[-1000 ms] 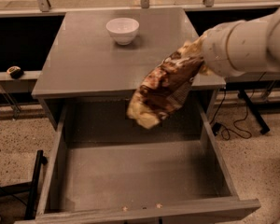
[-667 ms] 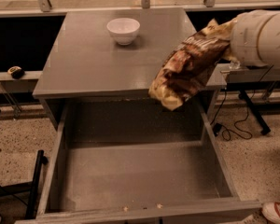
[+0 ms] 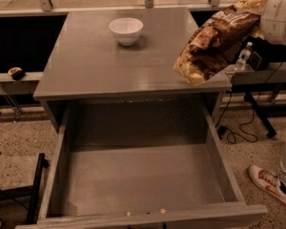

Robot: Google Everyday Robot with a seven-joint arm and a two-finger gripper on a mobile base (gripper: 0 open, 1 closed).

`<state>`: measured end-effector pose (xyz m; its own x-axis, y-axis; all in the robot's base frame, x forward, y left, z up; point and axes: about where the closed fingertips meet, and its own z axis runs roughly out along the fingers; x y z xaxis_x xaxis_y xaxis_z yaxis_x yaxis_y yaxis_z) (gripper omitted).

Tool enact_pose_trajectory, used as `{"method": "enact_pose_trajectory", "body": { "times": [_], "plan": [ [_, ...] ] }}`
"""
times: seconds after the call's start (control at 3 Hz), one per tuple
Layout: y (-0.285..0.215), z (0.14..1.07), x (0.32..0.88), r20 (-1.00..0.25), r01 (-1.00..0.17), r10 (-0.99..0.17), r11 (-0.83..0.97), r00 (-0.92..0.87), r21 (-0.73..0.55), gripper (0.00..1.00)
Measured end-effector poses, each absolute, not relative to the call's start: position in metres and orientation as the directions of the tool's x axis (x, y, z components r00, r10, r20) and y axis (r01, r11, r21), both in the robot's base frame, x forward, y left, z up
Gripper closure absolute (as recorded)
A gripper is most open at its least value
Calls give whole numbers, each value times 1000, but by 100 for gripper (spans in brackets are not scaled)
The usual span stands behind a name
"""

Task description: Pick brown chip bag from top drawer and place on counter

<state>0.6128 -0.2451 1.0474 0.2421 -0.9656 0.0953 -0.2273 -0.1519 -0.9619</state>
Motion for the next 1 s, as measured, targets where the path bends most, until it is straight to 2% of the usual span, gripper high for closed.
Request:
{"method": "enact_pose_trajectory", "body": {
  "times": [0.67, 1.0],
  "plan": [
    [-245, 1012, 697, 130, -165, -973, -163, 192, -973, 100],
    [-231, 985, 742, 66, -183, -981, -100, 182, -978, 100]
  ]
}}
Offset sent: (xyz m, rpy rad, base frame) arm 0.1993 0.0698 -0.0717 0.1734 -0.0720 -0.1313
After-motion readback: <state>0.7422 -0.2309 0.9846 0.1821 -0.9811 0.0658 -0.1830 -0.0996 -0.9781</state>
